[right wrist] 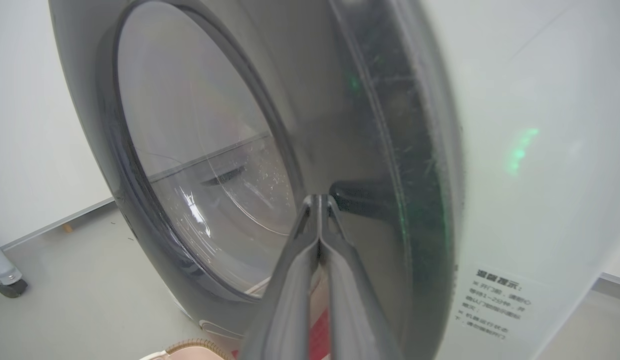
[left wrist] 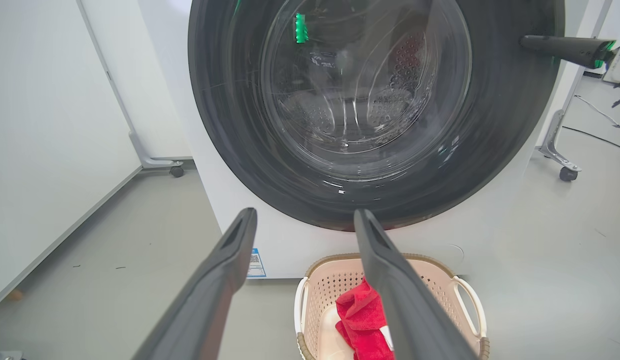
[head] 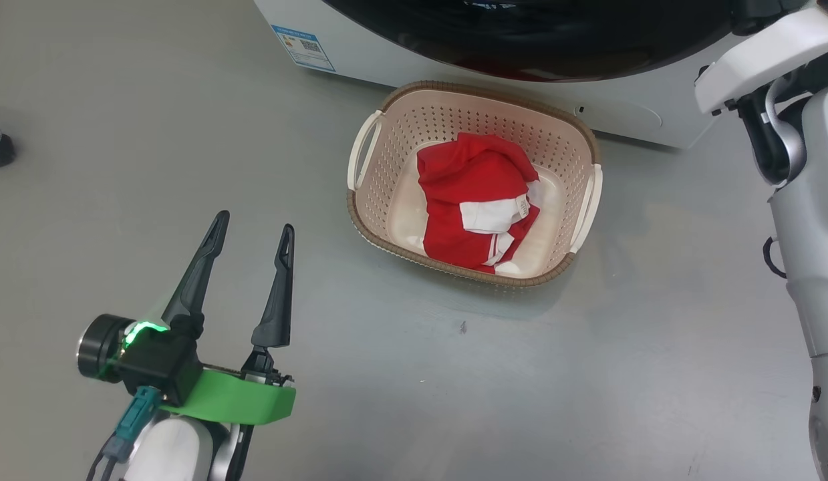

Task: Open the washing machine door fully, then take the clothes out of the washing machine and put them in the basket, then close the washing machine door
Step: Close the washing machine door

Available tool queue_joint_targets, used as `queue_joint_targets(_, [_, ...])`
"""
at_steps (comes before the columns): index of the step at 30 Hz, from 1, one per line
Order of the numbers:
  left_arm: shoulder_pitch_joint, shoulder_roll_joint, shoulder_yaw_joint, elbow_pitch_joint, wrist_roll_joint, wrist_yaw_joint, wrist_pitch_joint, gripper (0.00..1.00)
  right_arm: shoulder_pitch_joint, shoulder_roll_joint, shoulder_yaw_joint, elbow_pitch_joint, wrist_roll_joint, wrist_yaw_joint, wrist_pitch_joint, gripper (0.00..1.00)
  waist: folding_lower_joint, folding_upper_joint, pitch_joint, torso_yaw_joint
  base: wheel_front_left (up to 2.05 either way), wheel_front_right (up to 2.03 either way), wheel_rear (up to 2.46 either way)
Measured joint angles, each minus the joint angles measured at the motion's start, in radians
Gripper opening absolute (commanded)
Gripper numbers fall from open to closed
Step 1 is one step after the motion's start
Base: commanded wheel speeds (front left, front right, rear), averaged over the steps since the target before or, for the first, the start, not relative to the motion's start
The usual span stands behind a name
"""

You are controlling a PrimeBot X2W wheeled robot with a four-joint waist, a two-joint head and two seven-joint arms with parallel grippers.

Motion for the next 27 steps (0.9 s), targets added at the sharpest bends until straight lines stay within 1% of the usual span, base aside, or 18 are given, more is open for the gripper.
queue_joint_targets(2, [-0.001, -0.002, 0.002, 0.0, 0.0, 0.0, 0.0, 1.0, -0.017, -0.006, -0.002, 0.013, 0.0, 0.008, -0.001, 0.0, -0.0001, 0.0, 0.002, 0.002, 0.0, 0.0, 0.0])
queue_joint_targets(9, [-0.007, -0.012, 0.005, 0.001, 0.011, -0.003, 0.0, 1.0, -0.074, -0.027, -0.015, 0.049, 0.0, 0.009, -0.024, 0.0, 0.0, 0.0, 0.01, 0.008, 0.0, 0.0, 0.0])
queue_joint_targets(12, [-0.015, -0.016, 0.011, 0.001, 0.016, -0.003, 0.0, 1.0, -0.086, -0.027, -0.018, 0.066, 0.0, 0.016, -0.036, 0.0, 0.0, 0.0, 0.012, 0.01, 0.0, 0.0, 0.0])
queue_joint_targets(21, [-0.021, -0.017, 0.03, 0.005, 0.018, -0.004, 0.0, 1.0, -0.106, -0.014, -0.008, 0.111, 0.001, 0.02, -0.069, 0.0, -0.0001, 0.0, 0.012, 0.004, 0.0, 0.0, 0.0])
queue_joint_targets(27, [-0.021, -0.018, 0.033, 0.02, 0.025, -0.005, 0.0, 1.0, -0.1, 0.005, 0.011, 0.137, 0.01, 0.009, -0.096, 0.0, -0.0001, 0.0, -0.006, -0.015, 0.0, 0.0, 0.0])
